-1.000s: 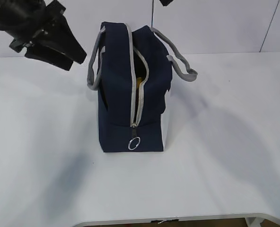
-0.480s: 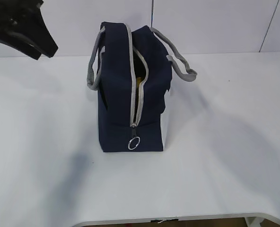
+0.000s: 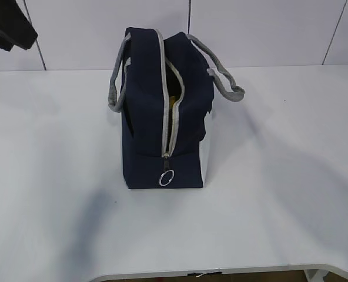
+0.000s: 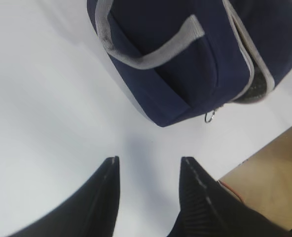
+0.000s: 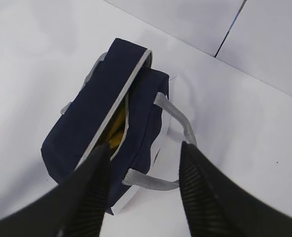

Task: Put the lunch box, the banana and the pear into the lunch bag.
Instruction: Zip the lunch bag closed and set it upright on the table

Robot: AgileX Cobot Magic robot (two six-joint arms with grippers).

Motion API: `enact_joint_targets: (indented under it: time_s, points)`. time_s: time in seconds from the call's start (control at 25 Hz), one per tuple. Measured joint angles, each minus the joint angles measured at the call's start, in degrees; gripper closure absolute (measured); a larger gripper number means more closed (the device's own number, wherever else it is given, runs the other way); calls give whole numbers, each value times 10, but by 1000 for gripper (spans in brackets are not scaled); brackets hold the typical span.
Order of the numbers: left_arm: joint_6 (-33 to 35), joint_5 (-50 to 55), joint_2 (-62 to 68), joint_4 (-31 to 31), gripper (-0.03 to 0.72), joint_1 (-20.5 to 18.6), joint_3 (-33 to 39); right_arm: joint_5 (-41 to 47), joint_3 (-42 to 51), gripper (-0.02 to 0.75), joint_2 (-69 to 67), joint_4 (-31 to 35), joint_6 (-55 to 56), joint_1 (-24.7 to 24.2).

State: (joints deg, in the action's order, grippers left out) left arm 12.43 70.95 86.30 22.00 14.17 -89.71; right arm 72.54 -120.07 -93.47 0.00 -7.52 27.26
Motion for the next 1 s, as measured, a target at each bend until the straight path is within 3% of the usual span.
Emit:
enact_joint_targets:
  time_s: [0.2, 0.76, 1.0]
  points:
    - [0, 5, -47, -4, 400, 0, 30, 0, 14, 350, 25, 19, 8, 0]
    - [0, 7, -174, -4, 400, 0, 94, 1, 201, 350, 139, 52, 11, 0]
    - [0, 8, -224, -3, 400, 0, 107, 1, 226, 350, 151, 60, 12, 0]
